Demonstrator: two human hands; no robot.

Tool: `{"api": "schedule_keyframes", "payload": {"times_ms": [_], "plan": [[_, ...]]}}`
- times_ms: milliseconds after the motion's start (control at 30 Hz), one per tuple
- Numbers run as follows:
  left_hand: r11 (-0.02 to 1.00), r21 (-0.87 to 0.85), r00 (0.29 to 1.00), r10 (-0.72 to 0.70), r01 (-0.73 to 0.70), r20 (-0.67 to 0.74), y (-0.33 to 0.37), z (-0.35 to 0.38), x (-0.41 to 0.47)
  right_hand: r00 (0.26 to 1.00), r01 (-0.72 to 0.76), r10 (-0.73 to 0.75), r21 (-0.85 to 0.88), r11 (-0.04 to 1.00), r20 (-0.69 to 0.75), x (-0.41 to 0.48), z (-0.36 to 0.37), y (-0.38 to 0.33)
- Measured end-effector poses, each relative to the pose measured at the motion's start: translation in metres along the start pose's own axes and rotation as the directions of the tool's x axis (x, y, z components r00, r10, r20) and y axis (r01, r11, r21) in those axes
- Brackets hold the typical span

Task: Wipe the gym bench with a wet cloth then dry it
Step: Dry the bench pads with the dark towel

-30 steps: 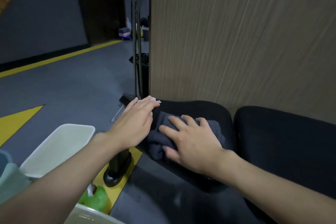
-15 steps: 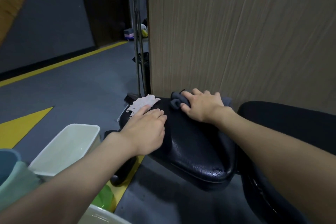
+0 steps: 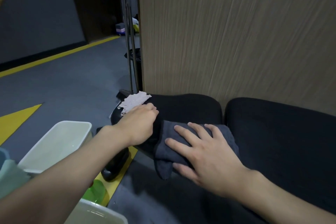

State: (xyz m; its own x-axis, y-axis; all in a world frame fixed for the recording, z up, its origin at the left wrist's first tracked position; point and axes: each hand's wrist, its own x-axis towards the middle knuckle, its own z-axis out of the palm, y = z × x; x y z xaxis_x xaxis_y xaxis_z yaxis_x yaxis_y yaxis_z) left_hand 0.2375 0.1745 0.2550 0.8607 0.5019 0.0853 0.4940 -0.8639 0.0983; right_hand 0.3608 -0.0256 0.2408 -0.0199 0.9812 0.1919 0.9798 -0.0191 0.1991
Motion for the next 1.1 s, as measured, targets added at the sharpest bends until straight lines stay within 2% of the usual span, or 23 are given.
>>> {"api": "schedule_keyframes", "payload": {"times_ms": [200,300,500,600,667,767,833,900,967,1033,1100], "plan": [[0.999,0.025,0.996,-0.029,0.027,0.086,0.001,-0.008,0.006,0.978,-0.204,0.203,0.027,0.979,0.038,0.043,0.004,0.04],[0.998,0.064,0.989,-0.037,0.028,0.145,0.008,-0.013,0.001,0.935,-0.337,0.325,0.07,0.939,0.143,0.074,0.011,0.08],[0.999,-0.002,0.972,-0.051,0.053,0.231,0.01,-0.016,-0.006,0.844,-0.507,0.466,0.115,0.854,0.263,0.124,0.023,0.128],[0.998,-0.027,0.972,-0.054,0.062,0.229,0.009,-0.012,-0.005,0.829,-0.517,0.479,0.068,0.853,0.289,0.134,0.021,0.124],[0.998,-0.028,0.975,-0.055,0.063,0.216,0.009,-0.008,-0.005,0.855,-0.474,0.444,0.057,0.879,0.268,0.136,0.023,0.119],[0.998,-0.036,0.978,-0.051,0.06,0.202,0.009,-0.005,-0.005,0.943,-0.299,0.263,0.174,0.938,0.202,0.139,0.017,0.107],[0.997,-0.039,0.98,-0.055,0.063,0.192,0.01,-0.004,-0.007,0.963,-0.199,0.151,0.21,0.957,0.224,0.141,0.01,0.099],[0.997,-0.045,0.984,-0.056,0.064,0.172,0.009,-0.003,-0.008,0.935,-0.212,0.175,0.092,0.973,0.308,0.14,0.005,0.098],[0.997,-0.054,0.987,-0.055,0.064,0.149,0.009,-0.001,-0.008,0.867,-0.322,0.294,0.003,0.947,0.402,0.138,0.001,0.099],[0.997,-0.043,0.99,-0.054,0.06,0.131,0.01,0.001,-0.008,0.856,-0.38,0.317,0.08,0.922,0.407,0.141,0.002,0.093],[0.998,-0.008,0.995,-0.058,0.059,0.079,0.011,0.004,-0.011,0.919,-0.313,0.236,0.22,0.924,0.316,0.151,0.005,0.083]]}}
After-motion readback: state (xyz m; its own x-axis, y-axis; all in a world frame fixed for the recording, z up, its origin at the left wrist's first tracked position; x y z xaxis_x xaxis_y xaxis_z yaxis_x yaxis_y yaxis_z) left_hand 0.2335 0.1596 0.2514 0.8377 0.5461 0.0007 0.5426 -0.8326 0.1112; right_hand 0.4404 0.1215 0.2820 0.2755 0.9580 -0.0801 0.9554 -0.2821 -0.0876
